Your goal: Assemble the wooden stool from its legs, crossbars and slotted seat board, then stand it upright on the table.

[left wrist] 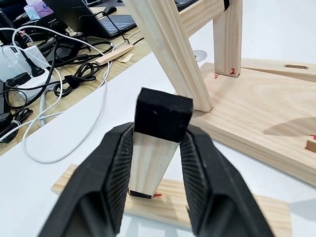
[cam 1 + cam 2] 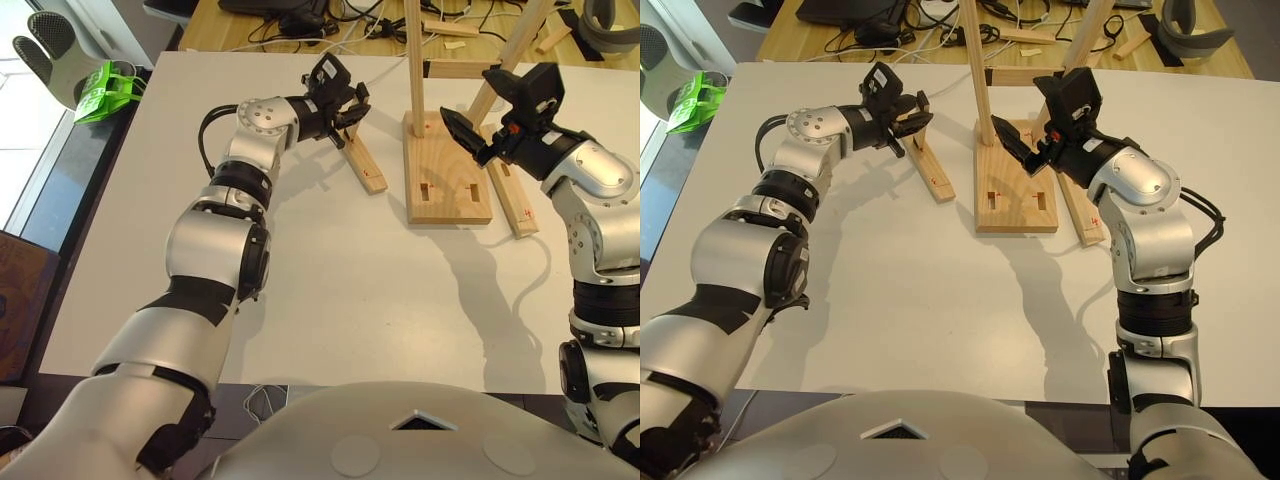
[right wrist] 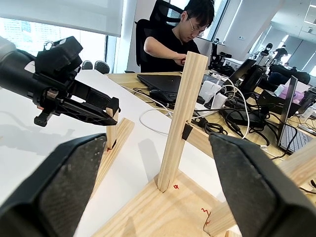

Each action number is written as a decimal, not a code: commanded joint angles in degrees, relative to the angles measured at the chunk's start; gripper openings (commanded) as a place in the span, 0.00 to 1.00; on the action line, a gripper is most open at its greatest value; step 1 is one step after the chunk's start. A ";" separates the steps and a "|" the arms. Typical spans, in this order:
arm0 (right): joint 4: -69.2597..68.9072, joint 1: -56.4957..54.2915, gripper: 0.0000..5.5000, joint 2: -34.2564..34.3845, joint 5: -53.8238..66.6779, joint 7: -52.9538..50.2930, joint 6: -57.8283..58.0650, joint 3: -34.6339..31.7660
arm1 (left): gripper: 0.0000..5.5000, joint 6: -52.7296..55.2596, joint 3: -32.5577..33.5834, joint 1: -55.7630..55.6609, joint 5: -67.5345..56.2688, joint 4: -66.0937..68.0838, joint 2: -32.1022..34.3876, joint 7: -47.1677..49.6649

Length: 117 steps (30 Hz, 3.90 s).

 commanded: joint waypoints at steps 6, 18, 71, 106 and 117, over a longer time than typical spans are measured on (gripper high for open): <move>-0.26 0.30 0.70 0.25 -0.47 -0.38 -0.50 0.22 | 0.25 9.41 -0.77 0.92 0.80 1.83 0.30 -4.01; 0.22 0.07 0.70 0.21 -0.38 -0.75 -0.93 0.11 | 0.25 15.24 -2.62 1.07 1.55 1.47 0.27 -6.02; -0.24 0.81 0.70 2.12 -1.35 -1.37 -1.44 0.58 | 0.24 28.40 0.29 1.01 -0.79 3.35 -1.85 5.61; -1.02 1.22 0.70 1.71 -0.63 -1.68 -1.19 -0.85 | 0.52 22.18 0.59 -3.09 -1.86 -17.59 8.33 -3.84; 6.75 -11.97 0.70 5.33 5.46 -2.54 8.18 -2.74 | 0.52 42.75 3.04 9.76 -11.11 -55.30 4.70 4.06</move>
